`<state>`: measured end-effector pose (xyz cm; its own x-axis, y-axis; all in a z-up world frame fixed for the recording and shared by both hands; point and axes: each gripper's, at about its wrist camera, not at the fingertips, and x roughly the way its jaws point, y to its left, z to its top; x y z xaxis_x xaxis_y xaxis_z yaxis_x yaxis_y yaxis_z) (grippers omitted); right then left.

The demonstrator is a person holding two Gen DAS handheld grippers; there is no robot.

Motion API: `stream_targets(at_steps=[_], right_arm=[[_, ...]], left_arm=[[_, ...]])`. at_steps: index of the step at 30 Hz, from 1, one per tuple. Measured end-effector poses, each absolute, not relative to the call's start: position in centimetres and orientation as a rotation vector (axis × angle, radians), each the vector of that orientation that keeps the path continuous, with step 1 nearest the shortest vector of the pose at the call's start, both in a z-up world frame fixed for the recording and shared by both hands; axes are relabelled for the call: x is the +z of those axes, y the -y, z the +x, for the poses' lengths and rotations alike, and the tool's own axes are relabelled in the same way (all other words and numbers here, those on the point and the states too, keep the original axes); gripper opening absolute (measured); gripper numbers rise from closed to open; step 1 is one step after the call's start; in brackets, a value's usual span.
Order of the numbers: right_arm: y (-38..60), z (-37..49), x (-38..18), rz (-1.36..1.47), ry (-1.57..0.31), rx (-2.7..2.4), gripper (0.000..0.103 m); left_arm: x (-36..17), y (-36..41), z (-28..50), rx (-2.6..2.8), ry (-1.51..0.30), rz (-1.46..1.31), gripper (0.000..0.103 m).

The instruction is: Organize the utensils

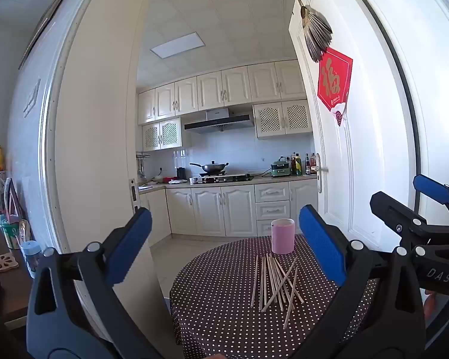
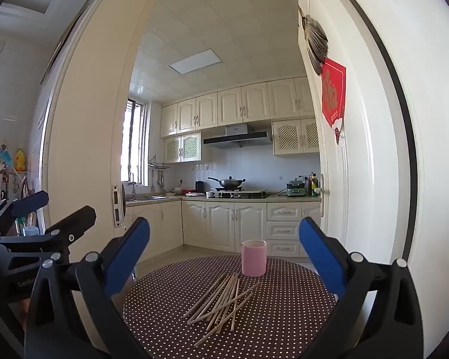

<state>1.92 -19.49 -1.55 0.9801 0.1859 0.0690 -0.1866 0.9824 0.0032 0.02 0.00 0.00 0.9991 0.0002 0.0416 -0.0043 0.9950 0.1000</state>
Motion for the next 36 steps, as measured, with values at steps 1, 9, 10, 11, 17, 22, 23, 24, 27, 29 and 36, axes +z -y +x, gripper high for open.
stream_targets(at_steps=[1, 9, 10, 11, 17, 22, 23, 24, 27, 29, 36], right_arm=[[19.48, 1.94, -1.55, 0.008, 0.067, 0.187, 0.096], [19.46, 1.97, -1.54, 0.004, 0.067, 0.186, 0.096], [19.47, 1.97, -1.54, 0.004, 0.067, 0.186, 0.096], [19.49, 1.97, -1.54, 0.005, 0.066, 0.187, 0.096], [19.47, 1.94, -1.57, 0.004, 0.068, 0.186, 0.096], [19.56, 1.85, -1.84, 0.006, 0.066, 0.186, 0.096], [19.54, 1.83, -1.91, 0.007, 0.066, 0.187, 0.096], [19.56, 1.81, -1.95, 0.007, 0.066, 0.189, 0.096], [19.36, 1.60, -1.88, 0.005, 0.065, 0.191, 0.096], [19.40, 1.95, -2.01, 0.005, 0.062, 0.191, 0.096], [19.35, 1.94, -2.06, 0.004, 0.060, 0.190, 0.096]], left_arm=[[0.01, 0.00, 0.04, 0.002, 0.039, 0.100, 0.097], [0.00, -0.03, 0.06, 0.003, 0.036, 0.095, 0.097], [-0.01, -0.03, 0.05, 0.004, 0.037, 0.096, 0.097], [-0.02, -0.02, 0.02, 0.004, 0.038, 0.097, 0.097], [-0.60, 0.37, 0.00, 0.003, 0.038, 0.097, 0.097], [-0.68, 0.31, -0.11, 0.001, 0.036, 0.093, 0.097], [-0.27, -0.26, -0.06, 0.001, 0.034, 0.090, 0.097], [-0.30, -0.27, -0.05, 0.001, 0.034, 0.090, 0.097], [-0.37, -0.31, -0.03, 0.000, 0.033, 0.090, 0.097], [-0.38, -0.23, 0.12, 0.000, 0.030, 0.090, 0.097], [-0.64, -0.24, 0.21, 0.001, 0.027, 0.089, 0.097]])
